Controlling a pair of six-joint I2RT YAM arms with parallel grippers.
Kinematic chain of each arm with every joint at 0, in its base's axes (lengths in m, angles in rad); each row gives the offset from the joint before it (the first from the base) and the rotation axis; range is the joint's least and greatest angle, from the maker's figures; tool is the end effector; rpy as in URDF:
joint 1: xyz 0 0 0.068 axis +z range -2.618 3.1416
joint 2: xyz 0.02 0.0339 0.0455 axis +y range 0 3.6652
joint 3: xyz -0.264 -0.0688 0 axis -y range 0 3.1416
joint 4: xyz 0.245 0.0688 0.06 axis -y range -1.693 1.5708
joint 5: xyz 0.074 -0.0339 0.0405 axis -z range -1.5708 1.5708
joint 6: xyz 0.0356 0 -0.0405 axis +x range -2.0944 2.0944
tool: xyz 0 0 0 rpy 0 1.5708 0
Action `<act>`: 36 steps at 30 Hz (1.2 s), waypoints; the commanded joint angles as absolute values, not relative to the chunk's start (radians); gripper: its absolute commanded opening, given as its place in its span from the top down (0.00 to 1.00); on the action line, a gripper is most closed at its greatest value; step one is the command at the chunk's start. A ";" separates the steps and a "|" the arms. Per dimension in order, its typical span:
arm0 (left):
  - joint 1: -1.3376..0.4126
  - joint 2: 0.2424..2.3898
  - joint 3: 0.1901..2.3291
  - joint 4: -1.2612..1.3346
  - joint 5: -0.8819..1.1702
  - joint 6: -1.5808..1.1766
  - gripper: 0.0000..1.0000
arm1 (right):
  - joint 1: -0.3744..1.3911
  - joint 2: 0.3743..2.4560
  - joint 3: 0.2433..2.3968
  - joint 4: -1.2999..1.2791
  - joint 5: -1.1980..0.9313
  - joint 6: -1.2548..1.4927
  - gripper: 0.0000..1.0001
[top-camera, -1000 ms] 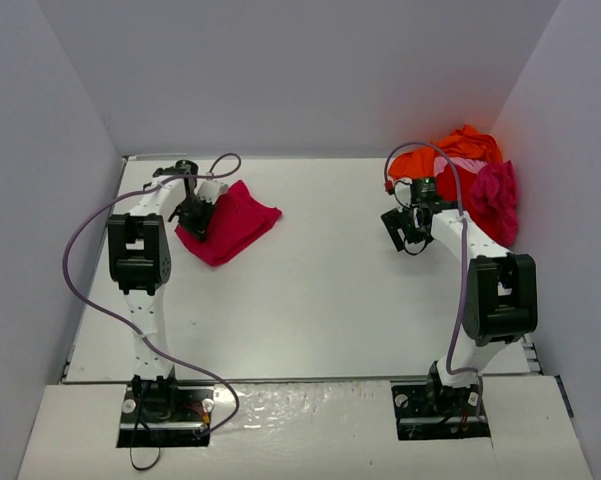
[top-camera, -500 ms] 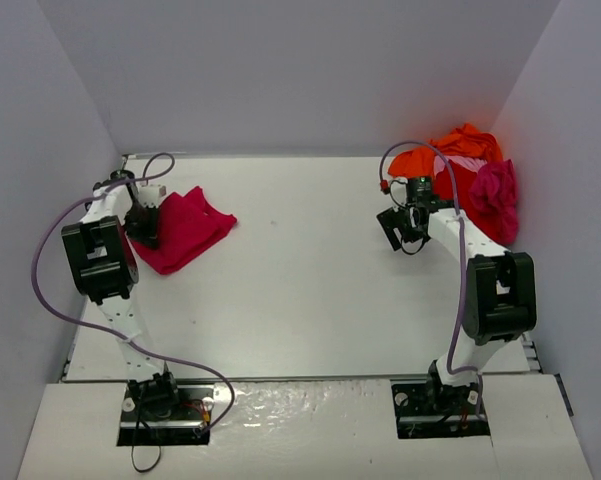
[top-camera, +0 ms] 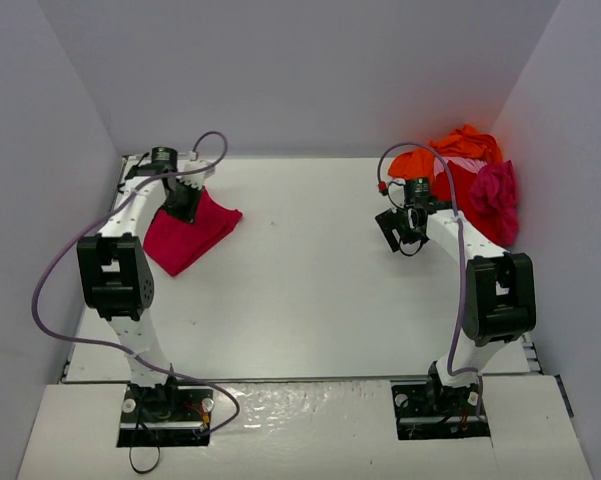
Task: Fold and stack the t-shirts
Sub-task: Put the neatly folded tshirt into the corner of the board with the left arm
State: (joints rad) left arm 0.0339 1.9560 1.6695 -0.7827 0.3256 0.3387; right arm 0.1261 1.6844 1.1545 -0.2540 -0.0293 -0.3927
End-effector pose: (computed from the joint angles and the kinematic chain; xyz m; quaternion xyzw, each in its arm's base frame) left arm 0.4231 0.0030 0.2520 0.1849 0.9387 -0.1089 0.2697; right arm 0.3662 0.0475 0.2264 -0.2423 0.8912 -0.0375 0.3817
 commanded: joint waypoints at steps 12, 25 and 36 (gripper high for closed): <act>-0.126 1.951 1.795 -0.904 0.358 0.518 1.00 | 0.130 1.639 1.158 -0.247 -0.003 -0.391 0.23; -0.130 2.105 1.876 -0.962 0.403 0.597 1.00 | 0.130 1.680 1.152 -0.238 0.026 -0.403 0.23; -0.130 2.315 2.045 -1.101 0.451 0.639 1.00 | 0.130 1.700 1.155 -0.236 0.034 -0.402 0.23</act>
